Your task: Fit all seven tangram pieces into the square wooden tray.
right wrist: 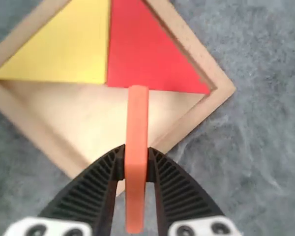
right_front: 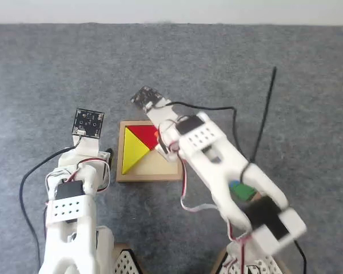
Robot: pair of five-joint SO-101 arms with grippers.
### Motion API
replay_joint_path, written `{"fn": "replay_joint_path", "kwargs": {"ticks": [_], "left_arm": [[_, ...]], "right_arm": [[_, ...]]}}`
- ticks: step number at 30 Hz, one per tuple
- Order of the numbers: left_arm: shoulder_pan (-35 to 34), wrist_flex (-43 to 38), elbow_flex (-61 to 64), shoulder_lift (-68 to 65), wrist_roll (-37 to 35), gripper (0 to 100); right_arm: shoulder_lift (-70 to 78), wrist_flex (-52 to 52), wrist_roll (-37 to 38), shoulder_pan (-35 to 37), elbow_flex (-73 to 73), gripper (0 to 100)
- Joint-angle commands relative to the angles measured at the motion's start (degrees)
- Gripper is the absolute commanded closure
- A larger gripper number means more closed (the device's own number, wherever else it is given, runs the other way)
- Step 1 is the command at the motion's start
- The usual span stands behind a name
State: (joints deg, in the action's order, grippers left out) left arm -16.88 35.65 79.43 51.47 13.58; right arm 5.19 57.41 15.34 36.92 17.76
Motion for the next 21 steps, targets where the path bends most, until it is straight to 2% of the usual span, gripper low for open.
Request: {"fn": "replay_joint_path", "kwargs": {"ticks": [1,12,18,21], "left_arm": [[-0.26,0.44,-1.45,1.76,0.0,79],[-0.26,0.53,-1.45,1.76,0.0,79],[-0.35,0.53,-1.45,1.76,-0.09,79],[-0.35,0.53,-1.45,1.76,-0.09,79]], "right_arm": [[4.44,-0.66,-0.7,-2.07,-5.8,99.1],[14.81,-0.75,-5.71,-0.66,-13.45,98.3],[21.41,1.71,-5.54,-0.22,-19.96,85.7],[21.49,5.58,-5.8,0.75,-22.42,82.8]]}}
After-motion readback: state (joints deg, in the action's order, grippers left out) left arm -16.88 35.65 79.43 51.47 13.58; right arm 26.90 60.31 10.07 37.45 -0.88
